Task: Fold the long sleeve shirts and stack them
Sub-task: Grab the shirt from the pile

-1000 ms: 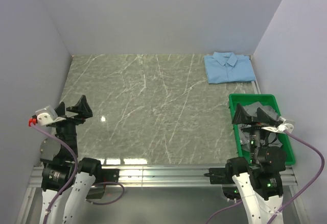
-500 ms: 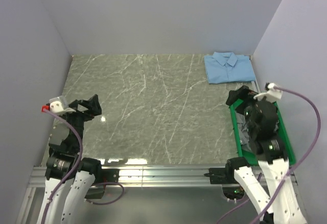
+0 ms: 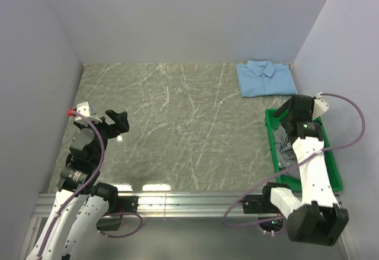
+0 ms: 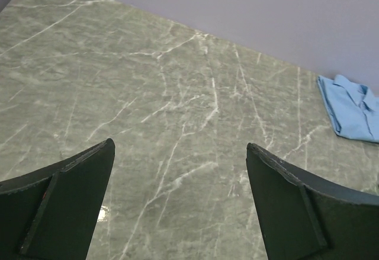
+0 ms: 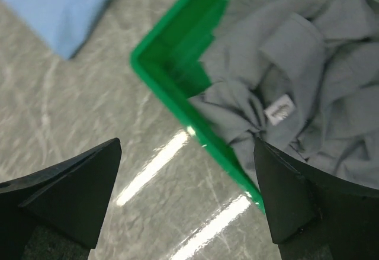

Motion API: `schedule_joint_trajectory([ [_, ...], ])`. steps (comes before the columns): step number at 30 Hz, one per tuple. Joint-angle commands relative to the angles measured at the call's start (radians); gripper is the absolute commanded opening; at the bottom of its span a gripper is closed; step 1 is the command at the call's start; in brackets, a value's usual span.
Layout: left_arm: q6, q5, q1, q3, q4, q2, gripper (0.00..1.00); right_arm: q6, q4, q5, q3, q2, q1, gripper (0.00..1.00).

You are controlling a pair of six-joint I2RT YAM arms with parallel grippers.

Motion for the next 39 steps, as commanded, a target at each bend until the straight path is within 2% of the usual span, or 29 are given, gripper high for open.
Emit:
schedule_joint_trajectory([
  [1, 0.019, -0.036, -0.039, -0.010, 0.040, -0.028, 0.99, 0.095, -0.035, 0.124, 0.004, 0.073, -0.096, 1.00],
  [5, 0.046, -0.019, -0.079, -0.045, 0.075, -0.047, 0.99, 0.173, -0.048, 0.146, 0.011, 0.173, -0.190, 1.00],
  [9, 0.100, -0.039, -0.107, -0.053, 0.054, -0.076, 0.99, 0.195, 0.031, 0.106, -0.015, 0.266, -0.273, 1.00],
  [14, 0.115, -0.028, -0.116, -0.076, 0.052, -0.100, 0.99, 0.258, 0.080, 0.086, -0.030, 0.421, -0.310, 0.97],
  [16, 0.117, -0.034, -0.116, -0.074, 0.049, -0.103, 0.99, 0.256, 0.113, 0.068, -0.042, 0.449, -0.319, 0.93],
  [19, 0.120, -0.043, -0.122, -0.076, 0.051, -0.106, 0.99, 0.247, 0.190, 0.065, -0.073, 0.503, -0.333, 0.78],
  [20, 0.121, -0.040, -0.122, -0.077, 0.052, -0.108, 0.99, 0.250, 0.189, 0.062, -0.073, 0.533, -0.337, 0.67],
  [22, 0.121, -0.042, -0.122, -0.077, 0.052, -0.108, 0.99, 0.256, 0.163, 0.068, -0.066, 0.554, -0.341, 0.56],
  [23, 0.121, -0.043, -0.124, -0.076, 0.051, -0.106, 0.99, 0.259, 0.149, 0.077, -0.061, 0.552, -0.341, 0.45],
  [25, 0.121, -0.045, -0.124, -0.076, 0.049, -0.105, 0.99, 0.247, 0.123, 0.092, -0.053, 0.522, -0.338, 0.37],
  [26, 0.121, -0.045, -0.124, -0.076, 0.048, -0.105, 0.99, 0.233, 0.115, 0.114, -0.038, 0.480, -0.336, 0.29],
  [27, 0.121, -0.047, -0.125, -0.076, 0.051, -0.103, 0.99, 0.222, 0.110, 0.120, -0.030, 0.457, -0.336, 0.07],
  [28, 0.123, -0.042, -0.125, -0.077, 0.052, -0.103, 0.99, 0.209, 0.104, 0.122, -0.018, 0.433, -0.334, 0.00],
  [31, 0.120, -0.048, -0.136, -0.074, 0.049, -0.102, 0.99, 0.167, 0.051, 0.132, 0.080, 0.348, -0.318, 0.00],
  [34, 0.117, -0.053, -0.140, -0.074, 0.048, -0.103, 0.99, 0.126, 0.040, 0.183, 0.178, 0.259, -0.247, 0.00],
  [39, 0.109, -0.063, -0.140, -0.073, 0.043, -0.100, 0.99, -0.020, 0.118, 0.278, 0.358, 0.149, -0.016, 0.00],
])
